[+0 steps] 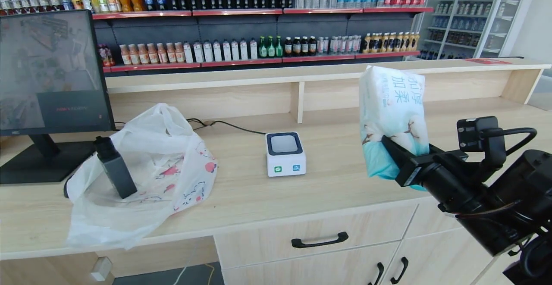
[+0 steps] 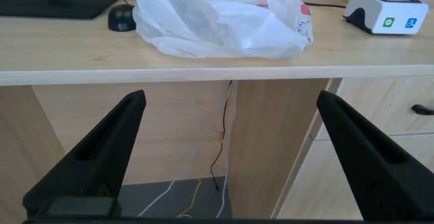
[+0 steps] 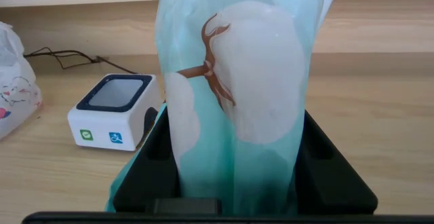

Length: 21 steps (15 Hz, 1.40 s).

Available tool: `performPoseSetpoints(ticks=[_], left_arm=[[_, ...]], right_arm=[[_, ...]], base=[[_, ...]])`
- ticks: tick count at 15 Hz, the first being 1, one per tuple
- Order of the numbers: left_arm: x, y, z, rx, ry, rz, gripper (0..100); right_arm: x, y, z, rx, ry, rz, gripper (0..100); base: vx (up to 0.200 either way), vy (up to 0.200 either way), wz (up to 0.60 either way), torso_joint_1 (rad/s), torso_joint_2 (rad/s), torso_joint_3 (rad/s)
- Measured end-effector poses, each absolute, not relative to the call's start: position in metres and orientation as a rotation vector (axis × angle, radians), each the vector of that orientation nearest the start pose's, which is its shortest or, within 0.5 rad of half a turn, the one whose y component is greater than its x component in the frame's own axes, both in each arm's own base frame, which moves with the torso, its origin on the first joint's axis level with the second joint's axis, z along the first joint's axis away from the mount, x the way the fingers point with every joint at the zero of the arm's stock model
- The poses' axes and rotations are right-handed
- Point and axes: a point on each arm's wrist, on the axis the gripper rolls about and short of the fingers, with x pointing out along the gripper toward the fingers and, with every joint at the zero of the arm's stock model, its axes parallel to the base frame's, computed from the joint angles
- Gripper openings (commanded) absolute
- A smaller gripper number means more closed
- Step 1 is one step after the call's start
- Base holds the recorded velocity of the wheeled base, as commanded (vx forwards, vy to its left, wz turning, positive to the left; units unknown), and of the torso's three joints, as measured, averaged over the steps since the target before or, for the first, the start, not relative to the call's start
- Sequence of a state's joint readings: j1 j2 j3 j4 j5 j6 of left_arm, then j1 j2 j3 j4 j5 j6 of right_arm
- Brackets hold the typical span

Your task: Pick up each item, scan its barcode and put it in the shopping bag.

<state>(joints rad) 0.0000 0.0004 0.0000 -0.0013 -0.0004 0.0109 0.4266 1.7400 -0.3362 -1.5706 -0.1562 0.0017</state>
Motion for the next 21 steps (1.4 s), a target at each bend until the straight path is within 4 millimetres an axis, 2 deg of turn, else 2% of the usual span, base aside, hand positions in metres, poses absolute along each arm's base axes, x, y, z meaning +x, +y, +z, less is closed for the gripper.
performPoseSetpoints(ticks=[3,8,13,17,21], left_arm=[[-0.023,0.000,0.076,0.033,-0.001,-0.002,100],[-0.023,0.000,0.076,0.033,0.000,-0.004,100],[-0.023,0.000,0.076,0.032,-0.001,-0.006,100],[-0.023,0.000,0.076,0.031,-0.001,-0.005,100],[-0.023,0.000,0.076,0.031,-0.002,-0.004,100]], right_arm=[[0.234,0.104,0.154,0.052,-0.166,0.274,0],[0.234,0.104,0.154,0.052,-0.167,0.276,0],[0.233,0.105,0.151,0.048,-0.153,0.281,0],[0.229,0.126,0.142,0.042,-0.117,0.363,0],[0.236,0.139,0.124,0.023,-0.058,0.390,0]], base=[[0.000,0.067,0.00,-0.002,0.01,0.002],[0.000,0.000,0.60,0.003,0.00,0.001],[0.000,0.000,0.00,0.000,0.00,0.000],[0.000,0.000,0.00,0.000,0.00,0.000],[0.000,0.000,0.00,0.000,0.00,0.000]])
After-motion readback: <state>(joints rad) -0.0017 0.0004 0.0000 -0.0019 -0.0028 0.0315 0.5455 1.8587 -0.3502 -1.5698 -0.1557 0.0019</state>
